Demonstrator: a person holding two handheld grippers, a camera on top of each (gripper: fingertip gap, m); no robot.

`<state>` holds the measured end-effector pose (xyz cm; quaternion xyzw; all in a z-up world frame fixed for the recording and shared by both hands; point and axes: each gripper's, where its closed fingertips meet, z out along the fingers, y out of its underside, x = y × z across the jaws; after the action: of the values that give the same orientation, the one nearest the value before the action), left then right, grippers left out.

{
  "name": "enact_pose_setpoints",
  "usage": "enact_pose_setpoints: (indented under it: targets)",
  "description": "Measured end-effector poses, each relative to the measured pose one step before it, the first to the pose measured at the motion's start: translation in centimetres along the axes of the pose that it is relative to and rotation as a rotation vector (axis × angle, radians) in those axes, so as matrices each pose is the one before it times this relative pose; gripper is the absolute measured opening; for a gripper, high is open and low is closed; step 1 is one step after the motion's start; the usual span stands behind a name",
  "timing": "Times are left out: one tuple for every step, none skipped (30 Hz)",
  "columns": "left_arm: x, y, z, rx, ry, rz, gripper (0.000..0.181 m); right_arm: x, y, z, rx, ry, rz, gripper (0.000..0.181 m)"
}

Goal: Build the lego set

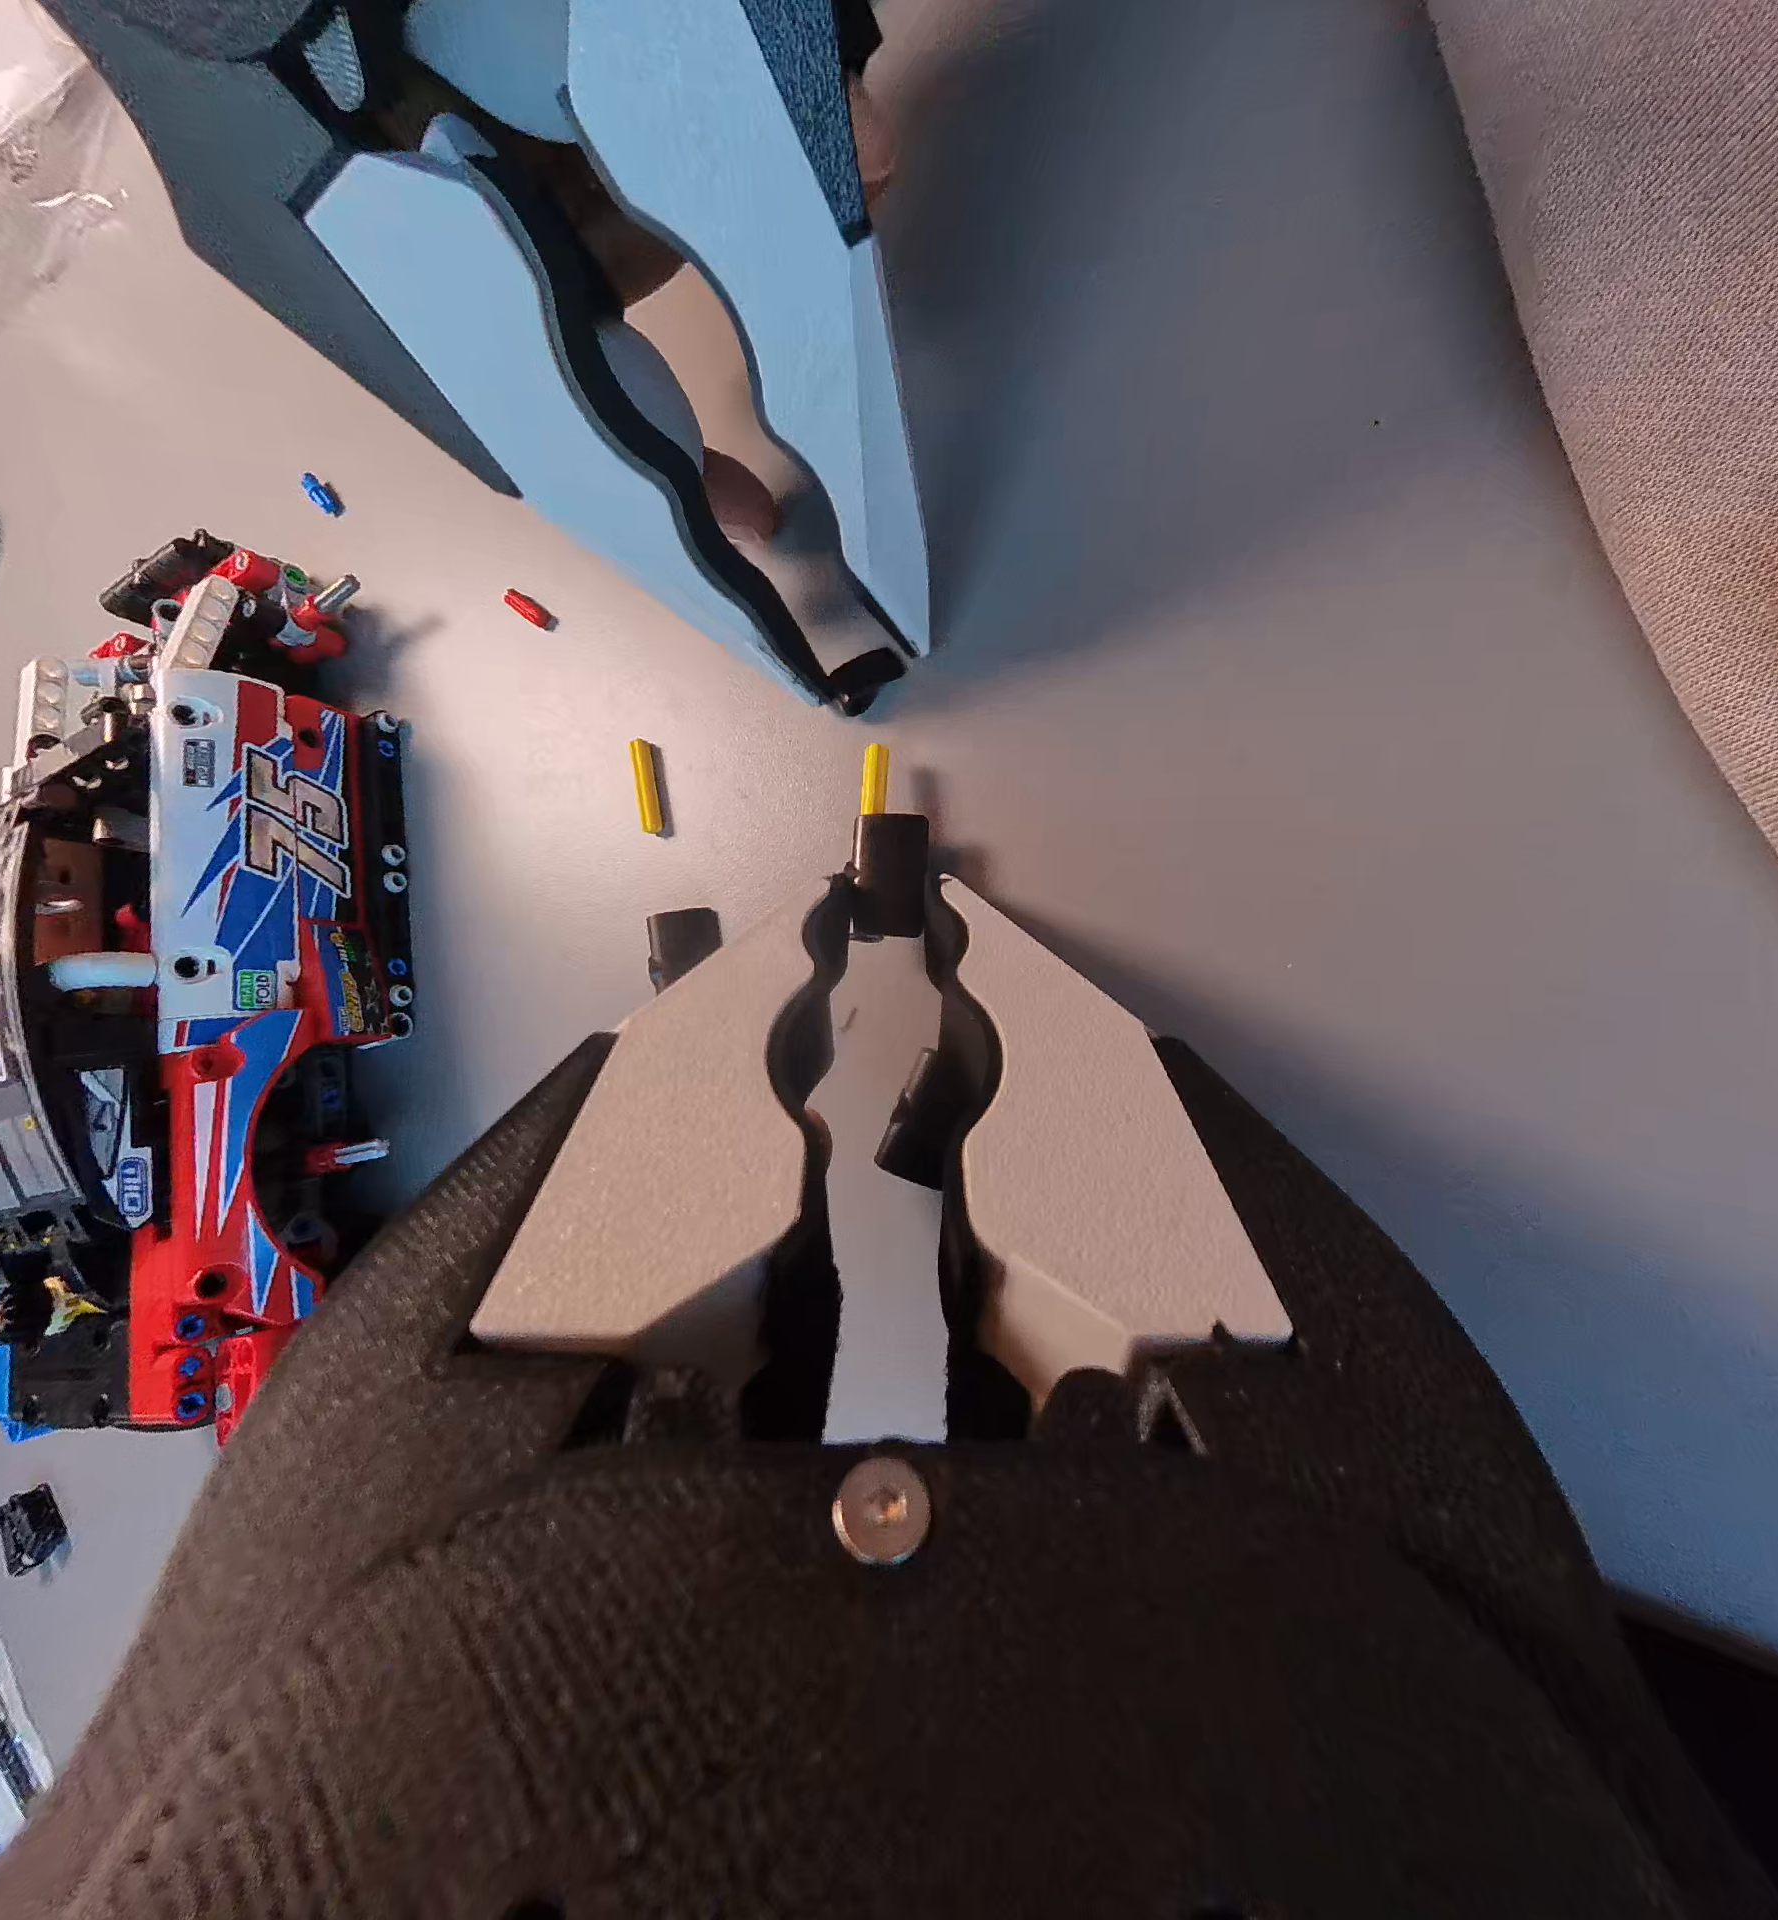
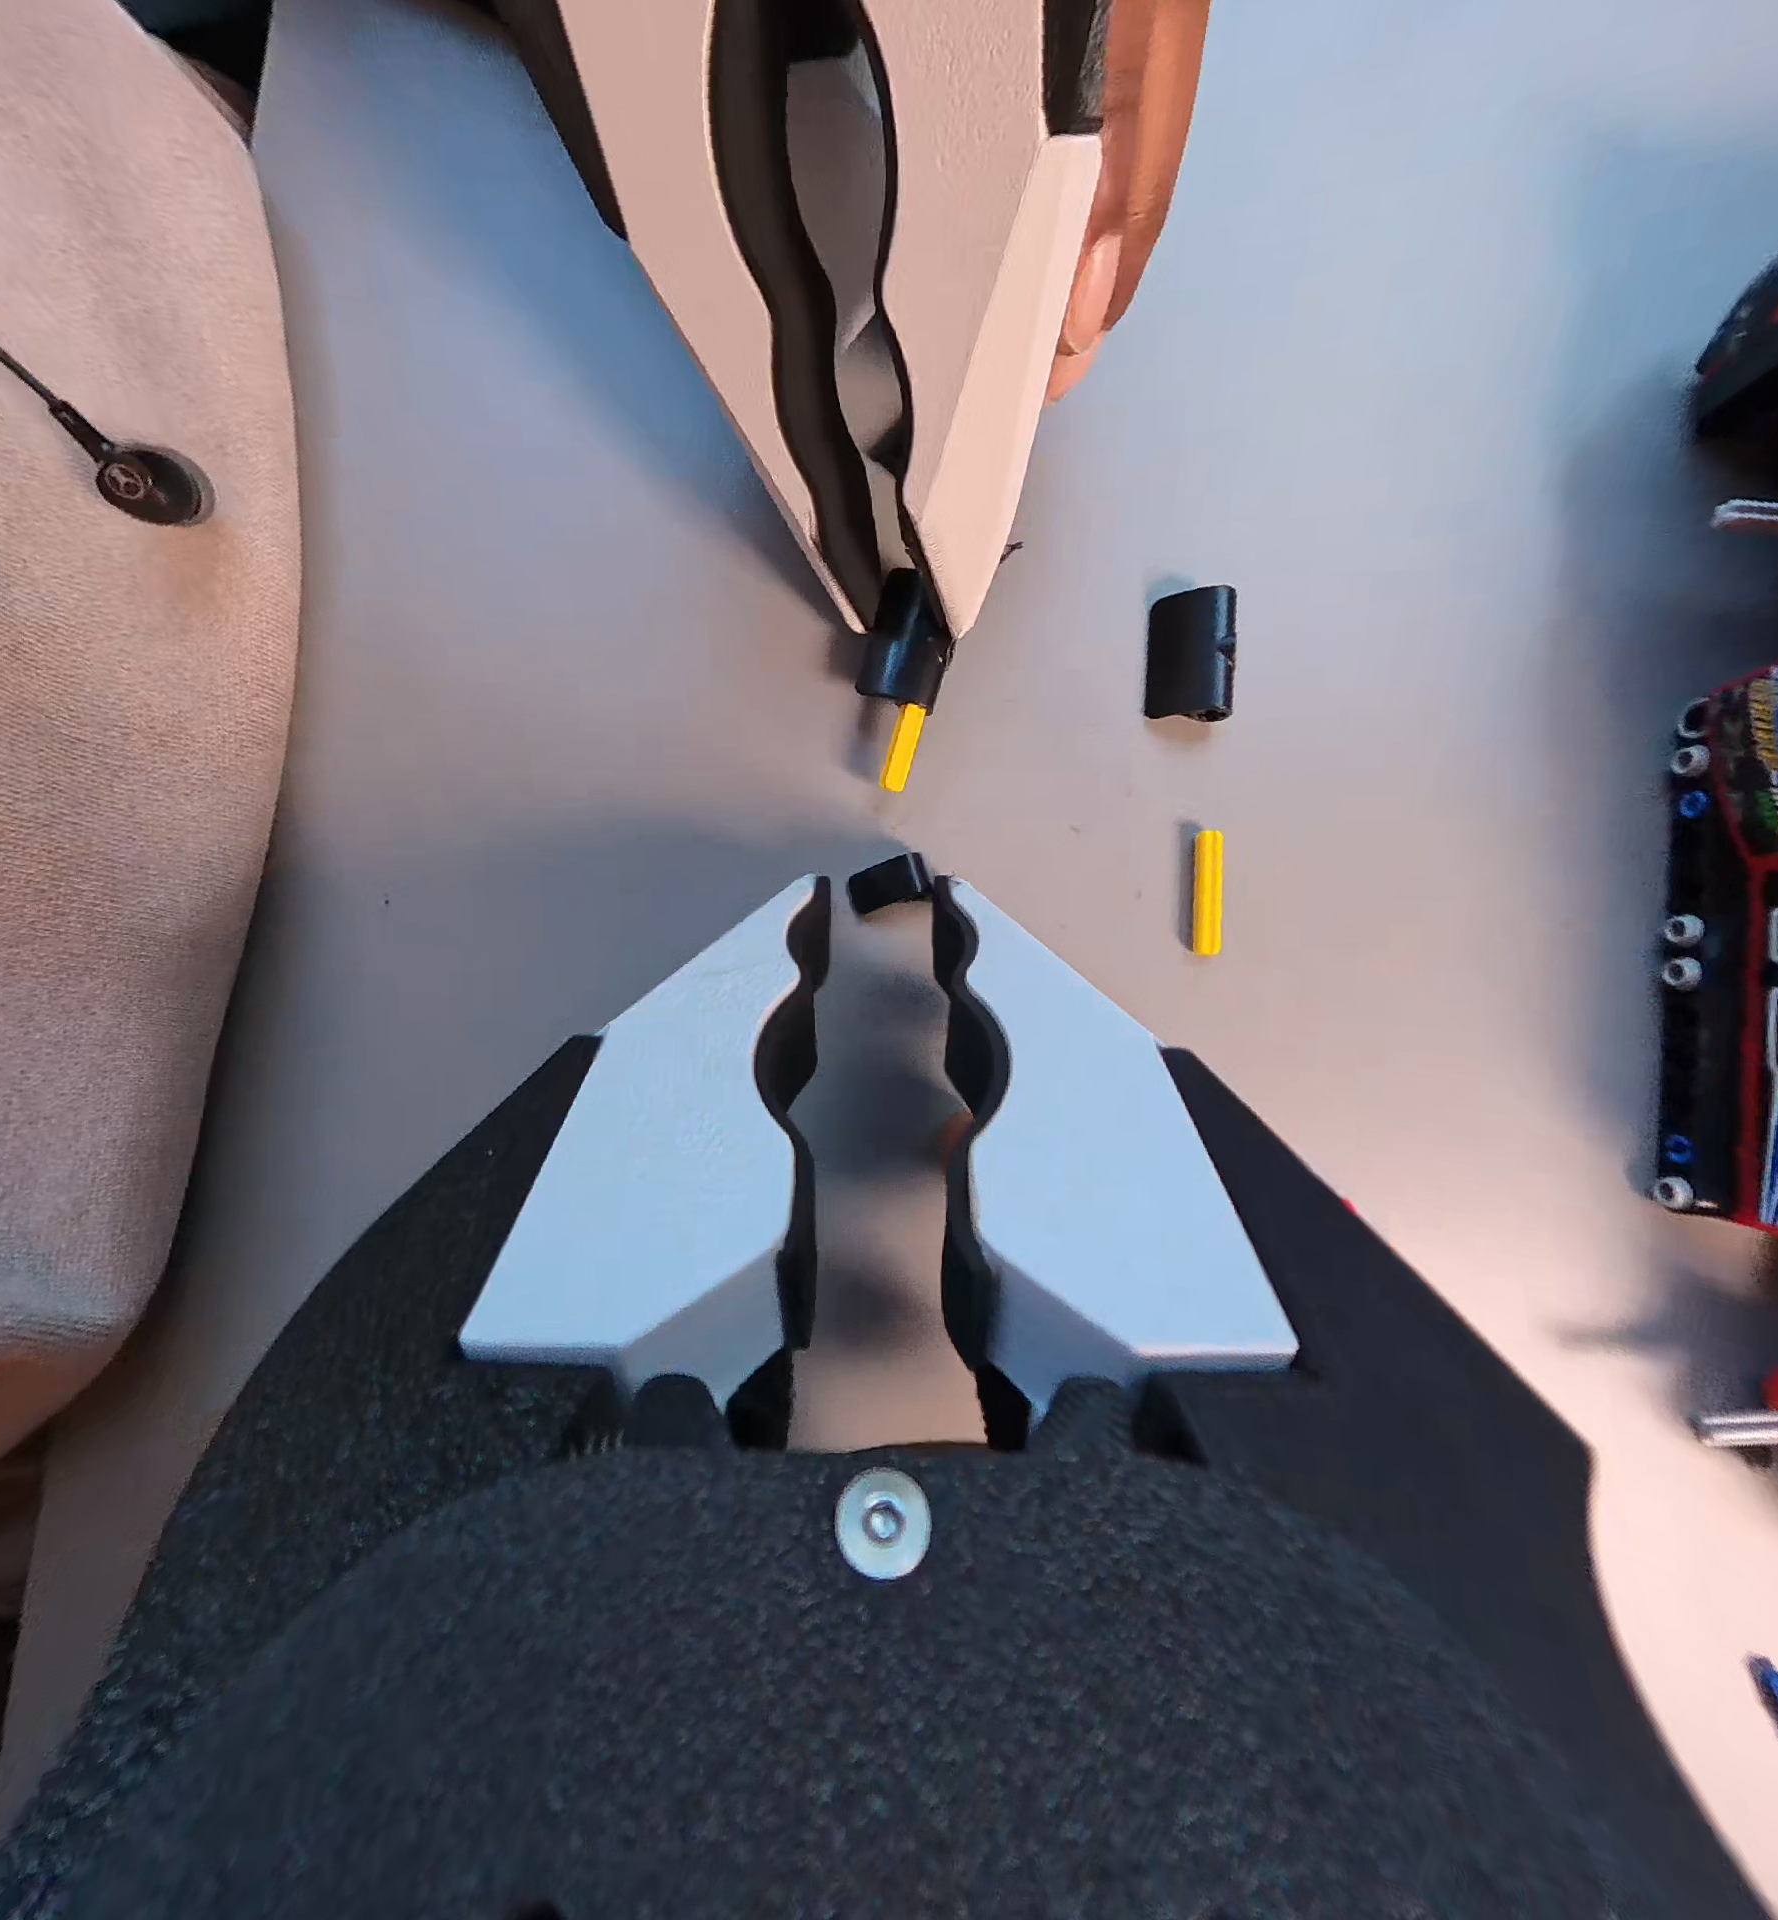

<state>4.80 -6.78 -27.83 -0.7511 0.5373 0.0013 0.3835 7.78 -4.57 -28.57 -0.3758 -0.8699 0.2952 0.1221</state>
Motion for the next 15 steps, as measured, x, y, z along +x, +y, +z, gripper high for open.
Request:
enact_pose_setpoints:
  targets:
    - [-0.011,0.001,-0.036,0.0023,-0.0003,-0.0034,0.012,0.067,-0.003,0.055,-0.0079,-0.007,-0.0119,0.015]
    - [0.01,0.028,-0.02,0.0016,0.0002,-0.0034,0.012,0.056,-0.008,0.027,-0.0063,-0.0023,-0.0136,0.013]
    - [0.011,0.044,0.002,0.001,0.0011,-0.003,0.012,-0.006,-0.064,0.04,-0.0015,-0.003,-0.0112,0.013]
    - [0.023,0.044,0.007,0.0003,0.0025,-0.0025,0.012,-0.035,-0.078,0.065,0.0015,-0.0033,-0.0046,0.013]
    - [0.027,0.028,0.03,0.0012,0.0031,-0.0017,0.012,-0.018,-0.063,0.041,0.0017,-0.0018,-0.0039,0.013]
    - [0.014,0.002,0.039,0.0015,0.0026,-0.0014,0.012,-0.003,-0.022,0.016,-0.0001,-0.0017,-0.0048,0.013]
    - [0.012,0.0,0.04,0.0005,0.0019,-0.0014,0.012,0.002,-0.018,0.009,0.0013,-0.0016,-0.0034,0.013]
    - [-0.002,-0.026,0.034,0.0004,-0.0006,-0.0009,0.012,0.026,-0.031,0.024,0.0035,0.0005,-0.0009,0.013]
    - [-0.024,-0.01,0.021,-0.0013,-0.0032,-0.001,0.012,0.034,-0.044,0.023,0.0064,0.0038,0.0034,0.012]
    - [-0.052,0.006,0.007,-0.0029,-0.0066,-0.002,0.012,0.097,-0.038,0.014,0.0077,0.0098,0.0126,0.012]
    - [-0.109,-0.045,-0.013,-0.0002,-0.0113,-0.0017,0.012,0.121,-0.019,-0.017,0.0086,0.0123,0.0235,0.012]
    - [-0.146,-0.067,-0.022,0.0,-0.0141,-0.0023,0.012,0.066,-0.062,-0.07,0.0136,0.011,0.0246,0.011]
    - [-0.136,-0.067,-0.027,-0.0005,-0.0119,-0.0013,0.012,0.084,-0.126,-0.118,0.0204,0.0128,0.0249,0.009]
    - [-0.211,-0.09,-0.016,0.0005,-0.0159,-0.0013,0.012,0.058,-0.075,-0.121,0.0161,0.013,0.0269,0.008]
    - [-0.156,-0.068,0.006,0.0001,-0.0096,-0.0017,0.012,0.11,-0.042,-0.099,0.0127,0.0156,0.028,0.007]
